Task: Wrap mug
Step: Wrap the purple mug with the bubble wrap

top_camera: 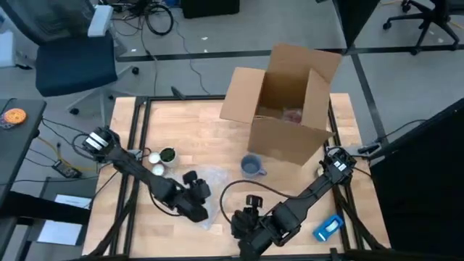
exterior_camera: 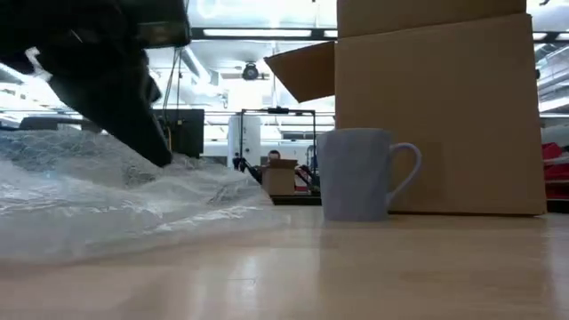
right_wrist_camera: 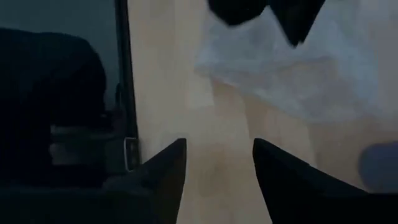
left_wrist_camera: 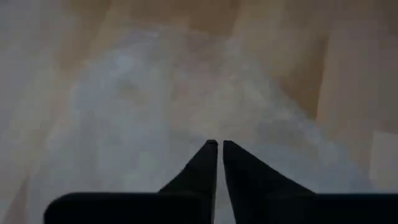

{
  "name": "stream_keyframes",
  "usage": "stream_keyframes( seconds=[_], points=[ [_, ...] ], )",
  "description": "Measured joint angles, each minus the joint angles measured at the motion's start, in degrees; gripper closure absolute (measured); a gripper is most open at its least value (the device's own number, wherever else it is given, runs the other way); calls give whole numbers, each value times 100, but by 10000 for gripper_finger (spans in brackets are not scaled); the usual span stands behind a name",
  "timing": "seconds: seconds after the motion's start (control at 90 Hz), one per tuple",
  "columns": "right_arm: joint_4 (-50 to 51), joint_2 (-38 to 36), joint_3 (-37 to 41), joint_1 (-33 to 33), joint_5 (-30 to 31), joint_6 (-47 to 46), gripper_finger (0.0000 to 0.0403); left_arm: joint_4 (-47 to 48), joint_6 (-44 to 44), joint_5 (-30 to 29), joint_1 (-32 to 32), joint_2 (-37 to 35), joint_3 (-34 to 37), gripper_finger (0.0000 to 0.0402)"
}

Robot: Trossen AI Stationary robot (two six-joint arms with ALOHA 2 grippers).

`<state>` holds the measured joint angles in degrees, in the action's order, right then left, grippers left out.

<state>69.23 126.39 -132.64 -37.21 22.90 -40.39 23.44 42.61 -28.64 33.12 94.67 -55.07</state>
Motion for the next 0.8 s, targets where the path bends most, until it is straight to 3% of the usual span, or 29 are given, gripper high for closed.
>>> stream_keyframes(
  seconds=[0.178, 0.367, 0.567, 0.667, 0.8],
  points=[
    [-77, 2, 383, 6, 517, 8, 248, 348, -42, -209, -18, -148, -292, 401],
    [-670, 16, 1241, 111, 844, 83, 248, 2245, -169, -699, 28, -367, -1050, 398],
    [-2647, 17, 2352, 287, 1558, 1071, 247, 4055, 421, -667, 117, -367, -1298, 377],
    [-3995, 17, 2937, 415, 1752, 1896, 247, 4449, 831, -584, 267, -365, -1210, 360],
    [-4808, 20, 3432, 683, 1747, 2547, 248, 4513, 1144, -122, 573, -356, -1042, 331]
  ],
)
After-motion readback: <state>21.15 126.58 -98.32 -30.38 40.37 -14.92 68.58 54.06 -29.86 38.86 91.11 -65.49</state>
